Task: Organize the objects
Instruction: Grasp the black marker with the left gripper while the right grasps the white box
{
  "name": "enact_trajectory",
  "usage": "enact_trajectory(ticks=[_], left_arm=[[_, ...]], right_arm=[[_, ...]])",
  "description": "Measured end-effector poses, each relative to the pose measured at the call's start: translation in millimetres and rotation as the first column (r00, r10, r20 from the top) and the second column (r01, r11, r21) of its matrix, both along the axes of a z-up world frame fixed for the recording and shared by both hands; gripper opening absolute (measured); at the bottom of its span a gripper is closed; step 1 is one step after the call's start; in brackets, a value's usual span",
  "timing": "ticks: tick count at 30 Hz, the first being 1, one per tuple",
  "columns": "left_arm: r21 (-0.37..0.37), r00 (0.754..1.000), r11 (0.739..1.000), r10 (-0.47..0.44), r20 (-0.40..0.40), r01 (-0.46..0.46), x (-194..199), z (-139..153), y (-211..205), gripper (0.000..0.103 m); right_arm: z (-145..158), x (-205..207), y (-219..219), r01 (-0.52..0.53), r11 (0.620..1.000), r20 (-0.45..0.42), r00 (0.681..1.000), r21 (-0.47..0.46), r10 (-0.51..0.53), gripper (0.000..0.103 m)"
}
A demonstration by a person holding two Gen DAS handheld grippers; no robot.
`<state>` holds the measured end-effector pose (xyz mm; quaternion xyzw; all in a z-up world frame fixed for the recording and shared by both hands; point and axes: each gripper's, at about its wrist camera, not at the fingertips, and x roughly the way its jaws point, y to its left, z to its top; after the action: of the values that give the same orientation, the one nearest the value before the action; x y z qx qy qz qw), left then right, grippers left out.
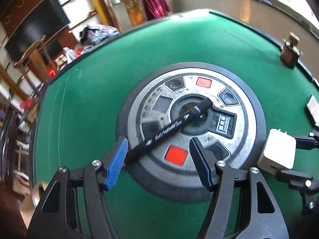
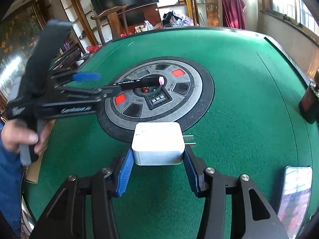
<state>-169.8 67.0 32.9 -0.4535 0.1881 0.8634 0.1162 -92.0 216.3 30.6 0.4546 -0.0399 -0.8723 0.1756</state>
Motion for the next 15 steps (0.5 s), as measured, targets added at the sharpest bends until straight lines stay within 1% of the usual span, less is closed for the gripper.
enact_trajectory(ticks=[4,6,7,8,9,10,11,13,15], left_arm=[[-0.076,0.999,0.996,-0.037,0.034,0.039,-19,-15,12,0.065],[-0.055,0.998,0.997,-0.048,0.027,0.049,-21,-14,12,0.065],[-0.012,0.998,0.999,-0.046,0.048,0.047,-22,-14,10,0.06],[0.021,0.996,0.999,-0.043,0.075,0.041,-23,-15,8,0.041],[0.045,0.996,0.998,-0.044,0.078,0.041,-22,-13,8,0.032],[0.039,0.996,0.999,-0.041,0.079,0.038,-19,-14,9,0.02],[0.033,0.997,0.999,-0.031,0.075,0.028,-16,-13,11,0.016],[0.044,0.998,0.999,0.01,0.068,-0.013,-7,-13,11,0.015],[0.083,0.994,0.994,0.066,0.083,-0.073,5,-14,8,0.014]], right_arm=[[-3,-2,5,0.013,1.0,0.017,1.0,-0.014,-0.013,0.05],[-5,-5,6,0.015,1.0,0.025,1.0,-0.018,-0.014,0.05],[-5,-5,7,0.016,1.0,0.026,1.0,-0.018,-0.015,0.05],[-4,-5,6,0.017,1.0,0.025,1.0,-0.018,-0.017,0.05],[-4,-4,6,0.018,1.0,0.025,1.0,-0.017,-0.018,0.05],[-3,-3,6,0.019,1.0,0.021,1.0,-0.016,-0.019,0.051],[-2,-2,5,0.019,1.0,0.018,1.0,-0.014,-0.019,0.051],[1,0,4,0.021,1.0,0.009,1.0,-0.012,-0.021,0.051],[5,2,5,0.02,1.0,-0.008,1.0,-0.017,-0.021,0.051]])
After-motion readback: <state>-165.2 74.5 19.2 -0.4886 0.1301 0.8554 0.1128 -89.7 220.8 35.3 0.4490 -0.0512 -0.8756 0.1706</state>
